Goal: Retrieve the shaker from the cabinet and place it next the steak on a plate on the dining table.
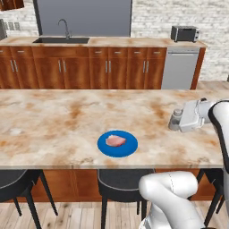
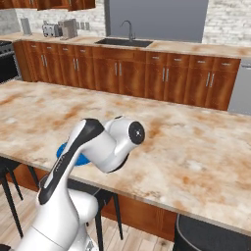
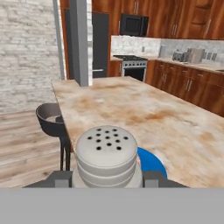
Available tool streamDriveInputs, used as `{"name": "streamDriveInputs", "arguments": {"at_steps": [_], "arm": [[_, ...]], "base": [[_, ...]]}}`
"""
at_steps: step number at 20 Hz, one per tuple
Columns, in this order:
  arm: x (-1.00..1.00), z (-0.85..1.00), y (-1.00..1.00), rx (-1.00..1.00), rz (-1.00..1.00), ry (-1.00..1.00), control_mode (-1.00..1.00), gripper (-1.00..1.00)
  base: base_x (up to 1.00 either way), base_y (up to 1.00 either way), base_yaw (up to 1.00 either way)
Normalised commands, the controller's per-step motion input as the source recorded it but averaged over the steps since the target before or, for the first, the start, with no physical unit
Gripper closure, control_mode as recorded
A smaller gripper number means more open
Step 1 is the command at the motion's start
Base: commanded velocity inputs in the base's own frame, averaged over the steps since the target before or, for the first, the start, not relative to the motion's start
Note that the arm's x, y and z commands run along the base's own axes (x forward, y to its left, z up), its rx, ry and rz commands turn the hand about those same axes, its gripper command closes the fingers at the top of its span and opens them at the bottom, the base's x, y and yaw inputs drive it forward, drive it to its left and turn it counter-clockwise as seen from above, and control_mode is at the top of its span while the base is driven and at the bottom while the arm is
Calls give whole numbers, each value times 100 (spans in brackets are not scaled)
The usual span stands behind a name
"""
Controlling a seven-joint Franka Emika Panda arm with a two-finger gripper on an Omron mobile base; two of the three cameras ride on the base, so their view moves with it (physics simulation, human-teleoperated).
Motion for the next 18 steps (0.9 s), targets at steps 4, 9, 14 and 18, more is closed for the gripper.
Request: {"name": "streamDriveInputs", "arguments": {"at_steps": [4, 9, 14, 18], "arm": [[0, -17, -5, 5, 0, 0, -100, 100], [17, -19, 0, 6, 0, 4, -100, 100], [27, -24, 0, 7, 0, 7, -100, 100], [20, -36, 0, 0, 0, 3, -100, 100]], "base": [[0, 0, 0], [0, 0, 0], [0, 0, 0], [0, 0, 0]]}}
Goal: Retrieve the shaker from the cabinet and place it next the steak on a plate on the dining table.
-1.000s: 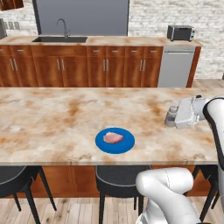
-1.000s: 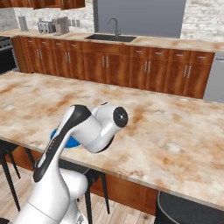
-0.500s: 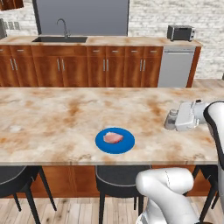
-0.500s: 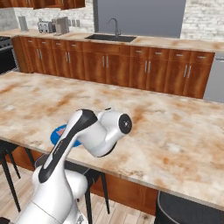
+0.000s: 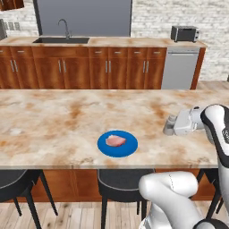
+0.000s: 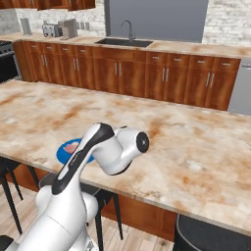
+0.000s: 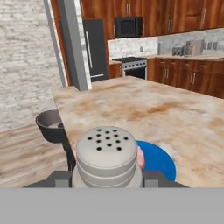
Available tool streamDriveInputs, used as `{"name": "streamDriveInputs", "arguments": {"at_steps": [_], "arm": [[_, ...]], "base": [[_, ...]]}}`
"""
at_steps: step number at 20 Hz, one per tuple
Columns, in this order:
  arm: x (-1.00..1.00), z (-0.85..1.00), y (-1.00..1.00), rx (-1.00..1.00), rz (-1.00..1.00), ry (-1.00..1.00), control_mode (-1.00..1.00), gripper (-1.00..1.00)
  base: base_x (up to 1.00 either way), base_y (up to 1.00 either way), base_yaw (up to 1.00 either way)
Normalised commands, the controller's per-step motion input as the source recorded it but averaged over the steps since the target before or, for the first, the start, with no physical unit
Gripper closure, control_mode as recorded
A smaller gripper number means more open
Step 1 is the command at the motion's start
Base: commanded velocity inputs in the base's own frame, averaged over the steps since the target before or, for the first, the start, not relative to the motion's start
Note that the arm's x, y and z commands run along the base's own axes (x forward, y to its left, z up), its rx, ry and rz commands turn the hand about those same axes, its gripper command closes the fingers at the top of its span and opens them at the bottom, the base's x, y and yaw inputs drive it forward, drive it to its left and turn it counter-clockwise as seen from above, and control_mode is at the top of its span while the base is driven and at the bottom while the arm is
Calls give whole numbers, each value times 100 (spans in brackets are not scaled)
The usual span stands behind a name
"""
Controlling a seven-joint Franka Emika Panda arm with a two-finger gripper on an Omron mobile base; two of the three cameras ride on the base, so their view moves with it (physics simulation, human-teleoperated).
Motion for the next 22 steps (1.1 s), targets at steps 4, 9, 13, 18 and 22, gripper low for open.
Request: {"name": "streamDriveInputs", "arguments": {"at_steps": [4, 9, 13, 18, 22], "arm": [[20, -42, 0, 0, 0, 0, -100, 100], [18, -42, 0, -1, 0, -2, -100, 100], [10, -40, 0, -9, 0, -6, -100, 100], [17, -33, 0, -8, 0, -3, -100, 100], [22, -20, 0, -3, 0, -2, -100, 100]], "base": [[0, 0, 0], [0, 0, 0], [0, 0, 0], [0, 0, 0], [0, 0, 0]]}}
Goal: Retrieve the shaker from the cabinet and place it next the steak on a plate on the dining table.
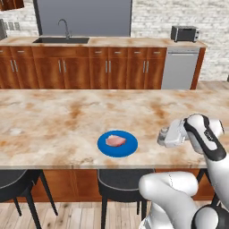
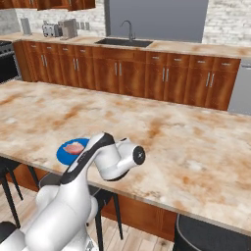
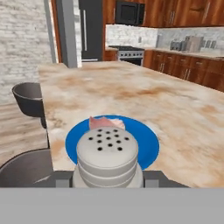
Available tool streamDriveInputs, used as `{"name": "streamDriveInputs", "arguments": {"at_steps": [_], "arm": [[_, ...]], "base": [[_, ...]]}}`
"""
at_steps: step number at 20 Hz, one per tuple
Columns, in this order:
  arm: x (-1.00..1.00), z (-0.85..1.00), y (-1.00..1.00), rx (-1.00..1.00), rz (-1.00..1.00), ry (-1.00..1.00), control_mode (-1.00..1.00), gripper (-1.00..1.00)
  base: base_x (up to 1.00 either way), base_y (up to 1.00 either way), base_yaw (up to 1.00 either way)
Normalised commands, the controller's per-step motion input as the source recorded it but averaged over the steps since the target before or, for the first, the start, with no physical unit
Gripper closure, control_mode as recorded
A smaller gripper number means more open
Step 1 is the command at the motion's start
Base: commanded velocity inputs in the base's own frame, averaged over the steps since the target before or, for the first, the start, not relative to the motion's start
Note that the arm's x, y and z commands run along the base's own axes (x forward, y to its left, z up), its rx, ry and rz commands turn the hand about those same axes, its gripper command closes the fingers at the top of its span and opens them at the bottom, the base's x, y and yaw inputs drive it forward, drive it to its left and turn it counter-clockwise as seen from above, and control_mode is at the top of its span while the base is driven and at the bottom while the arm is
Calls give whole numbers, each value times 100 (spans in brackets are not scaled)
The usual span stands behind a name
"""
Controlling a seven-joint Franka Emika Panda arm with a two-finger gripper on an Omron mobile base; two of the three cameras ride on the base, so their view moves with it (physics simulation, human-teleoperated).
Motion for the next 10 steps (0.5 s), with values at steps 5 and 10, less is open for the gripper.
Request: {"name": "streamDriveInputs", "arguments": {"at_steps": [5, 10], "arm": [[33, -13, 0, 0, 0, 0, -100, 100], [39, -23, 0, 0, 0, 0, -100, 100]], "base": [[0, 0, 0], [0, 0, 0]]}}
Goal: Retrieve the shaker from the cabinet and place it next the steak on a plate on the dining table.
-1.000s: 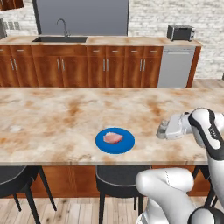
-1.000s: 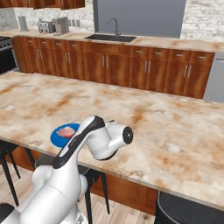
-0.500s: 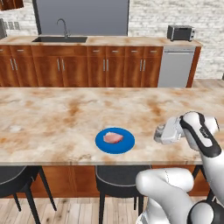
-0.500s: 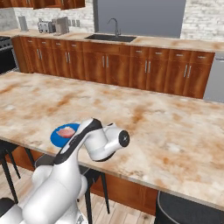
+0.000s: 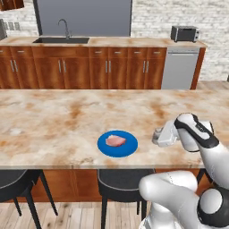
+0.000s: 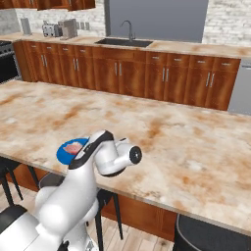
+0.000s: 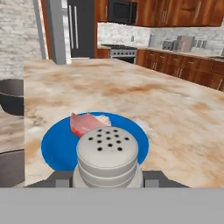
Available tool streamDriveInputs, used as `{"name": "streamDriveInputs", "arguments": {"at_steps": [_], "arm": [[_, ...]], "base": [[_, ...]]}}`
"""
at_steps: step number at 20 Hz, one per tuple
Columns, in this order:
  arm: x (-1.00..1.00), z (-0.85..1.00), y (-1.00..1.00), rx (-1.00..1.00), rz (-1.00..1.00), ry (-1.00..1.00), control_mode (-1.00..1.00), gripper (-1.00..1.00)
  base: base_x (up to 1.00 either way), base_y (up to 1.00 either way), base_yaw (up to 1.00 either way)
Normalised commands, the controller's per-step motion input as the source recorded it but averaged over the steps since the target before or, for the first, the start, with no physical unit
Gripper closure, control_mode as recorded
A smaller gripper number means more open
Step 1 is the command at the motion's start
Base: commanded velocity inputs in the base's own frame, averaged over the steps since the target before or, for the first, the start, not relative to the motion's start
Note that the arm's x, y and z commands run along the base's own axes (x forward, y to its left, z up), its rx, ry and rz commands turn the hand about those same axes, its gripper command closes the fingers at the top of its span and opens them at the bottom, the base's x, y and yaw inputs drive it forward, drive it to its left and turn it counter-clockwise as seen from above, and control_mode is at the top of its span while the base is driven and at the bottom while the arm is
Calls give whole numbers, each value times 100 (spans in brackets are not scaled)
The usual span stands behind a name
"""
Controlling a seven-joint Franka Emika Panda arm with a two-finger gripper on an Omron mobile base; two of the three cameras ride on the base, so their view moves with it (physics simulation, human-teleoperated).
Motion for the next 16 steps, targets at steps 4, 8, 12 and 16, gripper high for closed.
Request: {"name": "streamDriveInputs", "arguments": {"at_steps": [4, 8, 12, 16], "arm": [[36, -33, 0, -2, 0, -2, -100, 100], [30, -34, 0, -2, 0, -4, -100, 100], [30, -28, 0, -1, 0, -4, -100, 100], [31, -28, 0, 0, 0, -3, -100, 100]], "base": [[0, 0, 0], [0, 0, 0], [0, 0, 0], [0, 0, 0]]}}
